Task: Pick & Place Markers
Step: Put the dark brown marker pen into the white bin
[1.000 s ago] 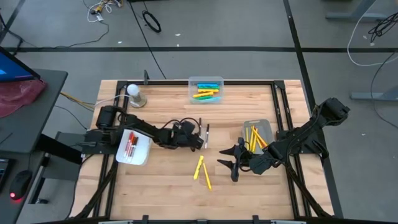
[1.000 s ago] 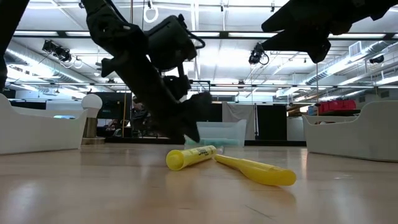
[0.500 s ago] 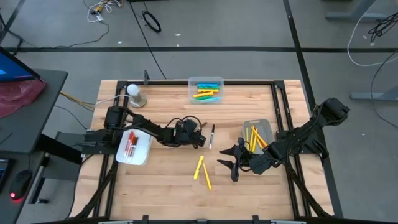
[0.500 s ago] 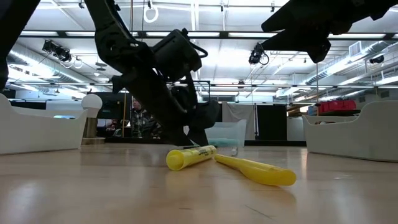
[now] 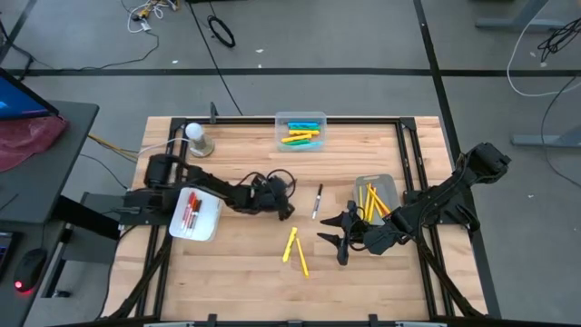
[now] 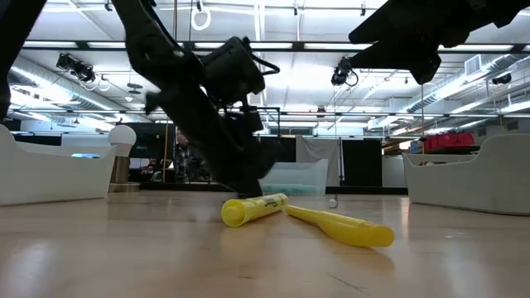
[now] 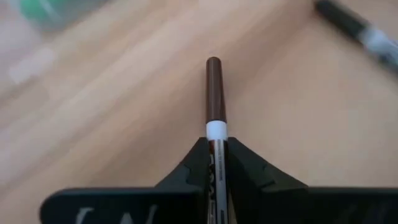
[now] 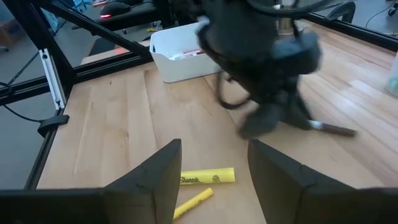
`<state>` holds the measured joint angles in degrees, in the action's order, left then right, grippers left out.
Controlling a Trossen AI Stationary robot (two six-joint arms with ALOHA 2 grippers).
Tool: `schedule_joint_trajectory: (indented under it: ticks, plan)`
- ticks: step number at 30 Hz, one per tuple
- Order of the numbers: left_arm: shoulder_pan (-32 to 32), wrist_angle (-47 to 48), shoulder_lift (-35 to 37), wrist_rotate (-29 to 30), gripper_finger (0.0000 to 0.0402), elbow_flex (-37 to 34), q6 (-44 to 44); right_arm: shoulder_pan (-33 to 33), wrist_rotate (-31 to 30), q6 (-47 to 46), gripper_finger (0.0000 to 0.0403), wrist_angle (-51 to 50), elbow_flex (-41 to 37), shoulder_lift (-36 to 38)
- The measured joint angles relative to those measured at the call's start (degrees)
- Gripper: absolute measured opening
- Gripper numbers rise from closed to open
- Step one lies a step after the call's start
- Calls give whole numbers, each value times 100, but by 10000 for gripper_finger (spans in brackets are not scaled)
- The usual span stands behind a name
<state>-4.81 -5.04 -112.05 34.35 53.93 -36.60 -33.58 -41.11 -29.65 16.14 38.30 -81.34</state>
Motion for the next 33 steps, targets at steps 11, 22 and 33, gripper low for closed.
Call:
schedule_joint_trajectory:
  ticks: [11,22,33]
  plan:
    - [-1480,3215,2606,776,35,8,-1178,0,0,-133,188,-7,0,0]
    - [-2958,7910,3701,-1287,35,-58,-6564,0,-11,-137,188,225,-166,0]
    - [-2608,6100,3687,-2061,49,-1639,-6933,0,10,-523,188,552,-433,0]
